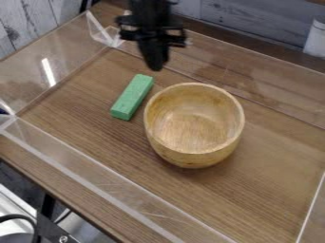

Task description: Put the green block in the brown bowl

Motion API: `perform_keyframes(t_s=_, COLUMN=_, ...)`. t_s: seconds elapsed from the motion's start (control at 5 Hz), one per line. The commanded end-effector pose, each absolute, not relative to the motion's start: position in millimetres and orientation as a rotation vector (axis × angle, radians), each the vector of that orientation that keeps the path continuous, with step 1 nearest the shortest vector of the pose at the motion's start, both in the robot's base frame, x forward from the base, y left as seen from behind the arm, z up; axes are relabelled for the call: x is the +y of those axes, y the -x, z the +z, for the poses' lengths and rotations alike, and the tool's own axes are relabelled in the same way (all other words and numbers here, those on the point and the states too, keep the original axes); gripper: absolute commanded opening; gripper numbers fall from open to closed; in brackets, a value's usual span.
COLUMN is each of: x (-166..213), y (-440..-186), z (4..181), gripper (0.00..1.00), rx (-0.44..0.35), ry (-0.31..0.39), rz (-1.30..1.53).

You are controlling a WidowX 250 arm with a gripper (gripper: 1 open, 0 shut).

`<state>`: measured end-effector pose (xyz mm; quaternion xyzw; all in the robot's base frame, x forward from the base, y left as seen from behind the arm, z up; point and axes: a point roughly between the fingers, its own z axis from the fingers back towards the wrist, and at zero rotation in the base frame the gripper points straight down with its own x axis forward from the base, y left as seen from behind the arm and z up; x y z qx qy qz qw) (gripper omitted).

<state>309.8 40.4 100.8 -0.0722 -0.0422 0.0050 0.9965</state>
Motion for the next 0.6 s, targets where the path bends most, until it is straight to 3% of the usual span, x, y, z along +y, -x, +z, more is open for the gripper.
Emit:
perform_keyframes(t_s=0.0, x=63.6, y=-314.0, z=117.1, gripper=0.00, rx=-0.166, ry=0.121, rz=0.039)
perform_keyframes(t_s=0.2, x=78.1, y=-311.5, z=109.6, gripper=1.00, rx=-0.152, ry=0.108, rz=0.069)
perform_keyframes(t_s=0.4, x=85.5, y=-309.4, z=99.8, gripper=1.00, rx=-0.129, ry=0.098, rz=0.080)
